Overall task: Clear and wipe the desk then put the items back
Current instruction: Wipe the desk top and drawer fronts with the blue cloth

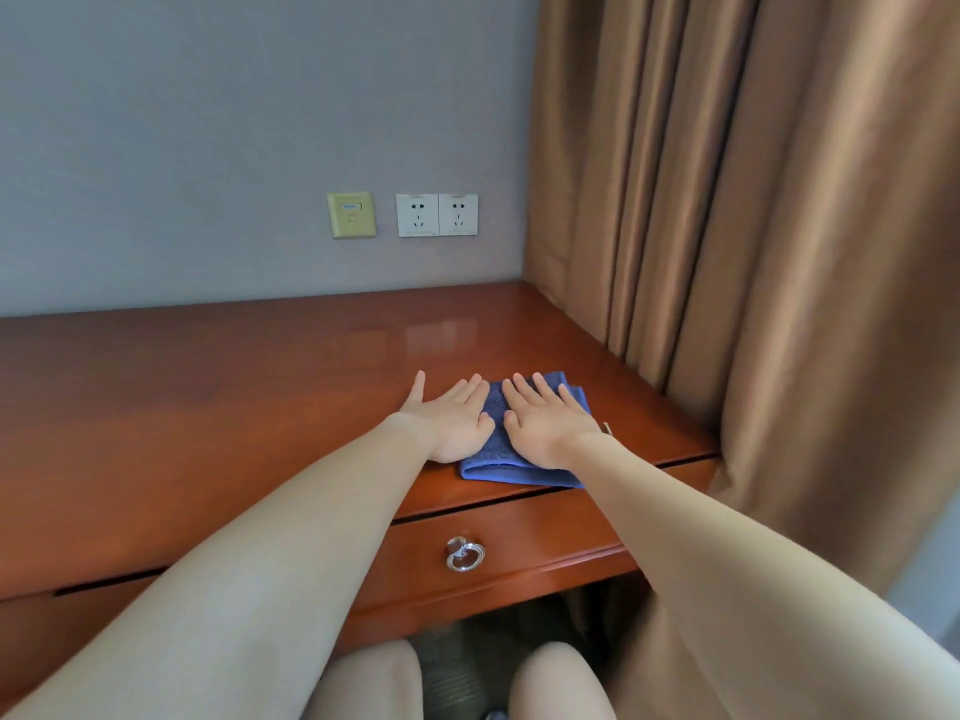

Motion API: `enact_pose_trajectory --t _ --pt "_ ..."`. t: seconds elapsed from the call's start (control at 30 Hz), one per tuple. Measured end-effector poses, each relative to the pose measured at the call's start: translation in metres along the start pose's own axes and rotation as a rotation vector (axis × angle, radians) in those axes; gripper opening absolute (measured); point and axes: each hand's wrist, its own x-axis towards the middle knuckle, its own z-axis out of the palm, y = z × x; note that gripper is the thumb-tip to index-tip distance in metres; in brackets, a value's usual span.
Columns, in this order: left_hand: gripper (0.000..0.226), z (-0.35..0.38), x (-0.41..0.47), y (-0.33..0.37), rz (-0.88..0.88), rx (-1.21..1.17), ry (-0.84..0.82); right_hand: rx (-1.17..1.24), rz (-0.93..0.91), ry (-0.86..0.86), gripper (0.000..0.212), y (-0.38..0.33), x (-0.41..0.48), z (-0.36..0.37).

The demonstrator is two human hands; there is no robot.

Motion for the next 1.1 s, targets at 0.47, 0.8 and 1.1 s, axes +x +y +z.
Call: enact_pose_trajectory --t 0.47,0.8,1.1 --pt "0.057 0.014 -0.07 -0.103 -0.166 -0.082 -0.007 0.029 -0.178 -0.027 0.056 -0.12 0.028 0.014" --pt "0.058 0.015 -0.089 -0.097 -0.212 -0.122 -0.027 0.048 -0.279 -0.059 0.055 -0.108 0.004 0.002" --pt "0.059 0.024 -0.061 -0.107 -0.221 -0.146 0.044 0.044 -0.207 -0.014 0.057 -0.107 0.036 0.012"
